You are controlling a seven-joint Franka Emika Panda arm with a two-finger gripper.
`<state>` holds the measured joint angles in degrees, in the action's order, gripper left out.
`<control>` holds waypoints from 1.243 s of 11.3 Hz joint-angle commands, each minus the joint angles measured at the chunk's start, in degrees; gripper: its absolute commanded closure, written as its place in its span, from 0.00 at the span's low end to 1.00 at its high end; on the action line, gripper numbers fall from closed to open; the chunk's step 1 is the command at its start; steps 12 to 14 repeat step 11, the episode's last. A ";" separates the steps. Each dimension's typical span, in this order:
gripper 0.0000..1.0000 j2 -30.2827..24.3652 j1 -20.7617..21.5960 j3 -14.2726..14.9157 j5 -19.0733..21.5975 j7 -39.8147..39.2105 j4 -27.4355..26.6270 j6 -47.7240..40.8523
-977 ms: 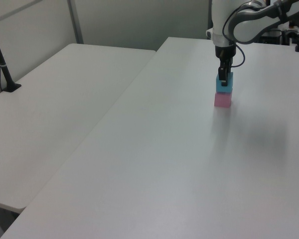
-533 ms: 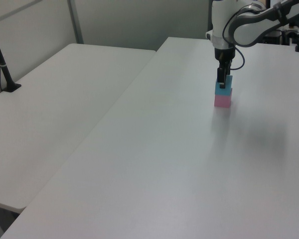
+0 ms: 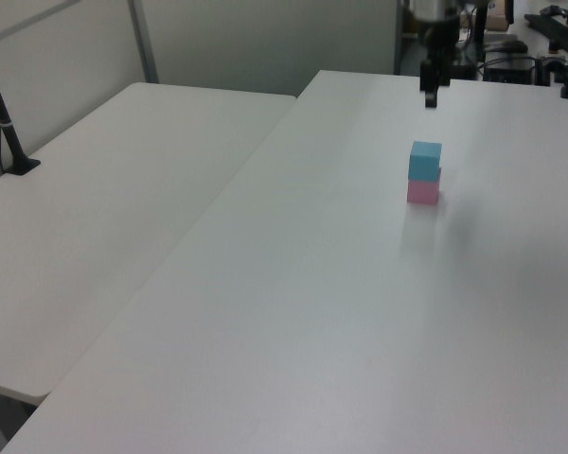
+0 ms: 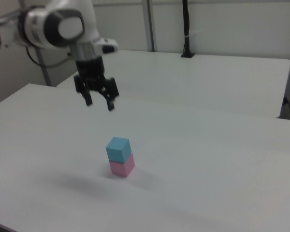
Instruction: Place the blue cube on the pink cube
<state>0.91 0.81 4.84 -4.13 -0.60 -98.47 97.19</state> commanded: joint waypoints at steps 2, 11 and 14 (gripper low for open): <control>0.00 -6.01 -0.28 0.78 2.73 0.16 5.28 -12.43; 0.00 -4.86 -1.43 3.33 4.13 -0.63 5.83 -1.12; 0.00 -4.86 -1.43 3.33 4.13 -0.63 5.83 -1.12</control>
